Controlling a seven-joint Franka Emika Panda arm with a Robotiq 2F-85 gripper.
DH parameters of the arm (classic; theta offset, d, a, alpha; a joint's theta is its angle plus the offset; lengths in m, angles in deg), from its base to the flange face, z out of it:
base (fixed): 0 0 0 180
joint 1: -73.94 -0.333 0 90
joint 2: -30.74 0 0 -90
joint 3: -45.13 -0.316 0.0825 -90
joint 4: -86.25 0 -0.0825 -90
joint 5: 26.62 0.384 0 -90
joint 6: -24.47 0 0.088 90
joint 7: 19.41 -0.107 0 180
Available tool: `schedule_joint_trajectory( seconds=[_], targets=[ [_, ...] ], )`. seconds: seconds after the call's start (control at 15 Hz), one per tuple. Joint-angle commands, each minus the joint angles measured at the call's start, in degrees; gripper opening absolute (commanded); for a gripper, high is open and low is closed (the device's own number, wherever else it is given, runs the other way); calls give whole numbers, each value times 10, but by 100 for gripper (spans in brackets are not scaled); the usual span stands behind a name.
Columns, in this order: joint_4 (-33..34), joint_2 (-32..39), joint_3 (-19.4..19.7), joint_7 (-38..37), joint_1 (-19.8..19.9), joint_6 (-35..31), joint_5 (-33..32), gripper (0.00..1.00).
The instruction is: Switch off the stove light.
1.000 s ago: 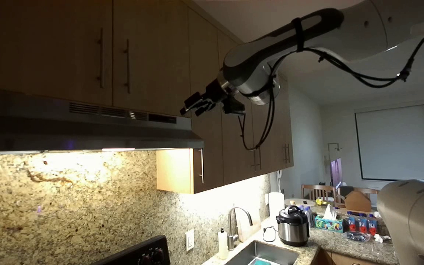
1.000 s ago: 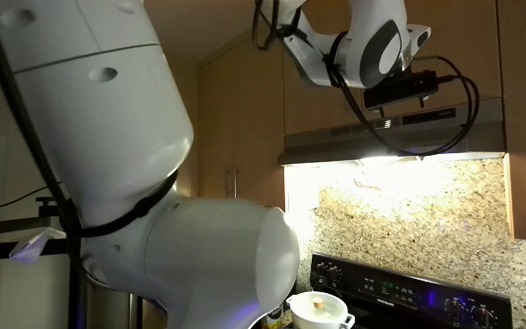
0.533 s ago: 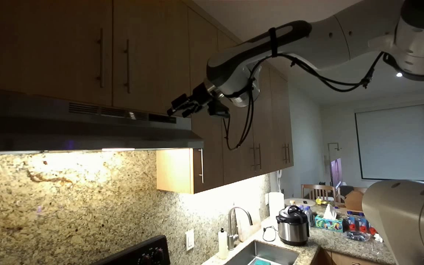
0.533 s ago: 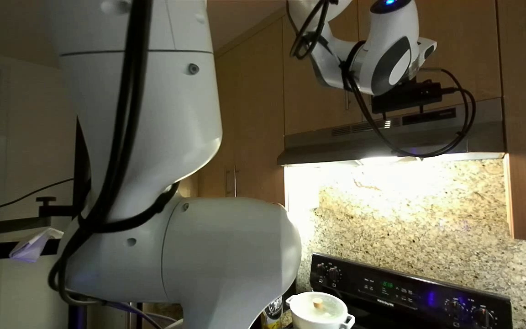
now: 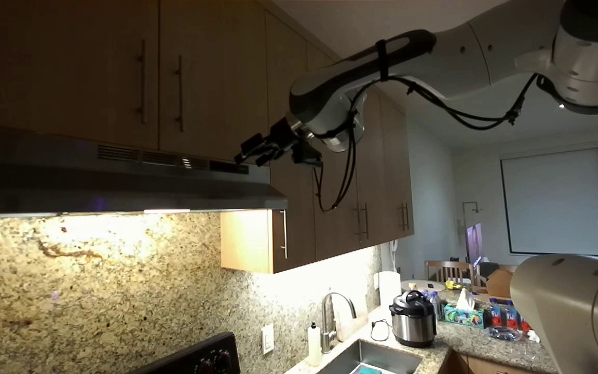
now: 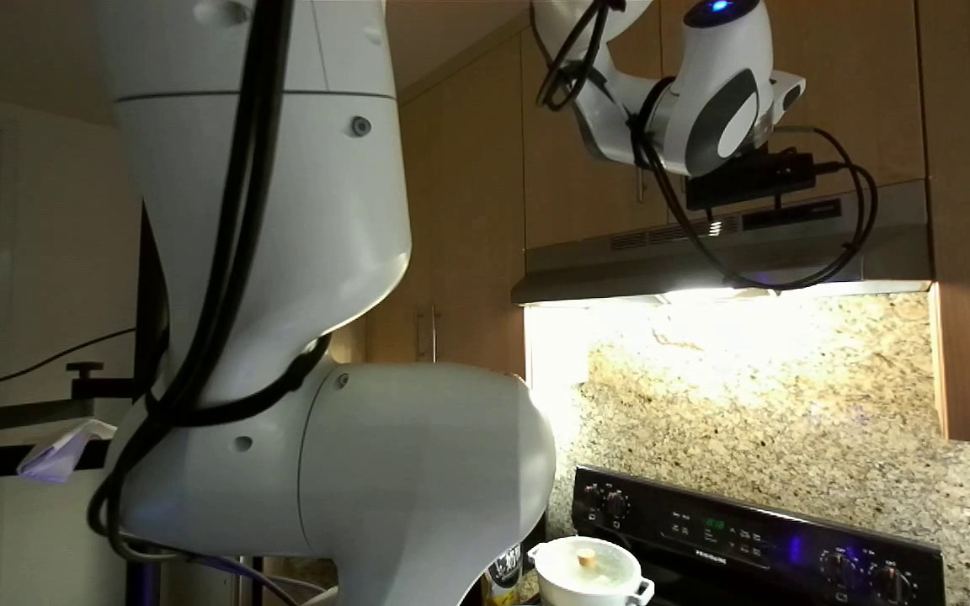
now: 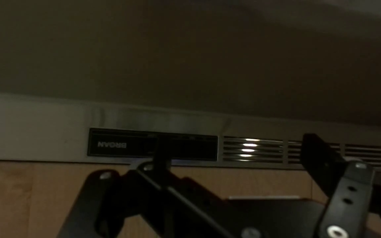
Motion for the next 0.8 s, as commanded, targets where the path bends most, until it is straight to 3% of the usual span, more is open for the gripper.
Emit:
schedule_joint_trajectory(
  seconds=[0.0,0.73],
  targets=[
    [26,26,5,11,3,-6,18,100],
    [121,95,147,-1,-107,23,21,100]
  ],
)
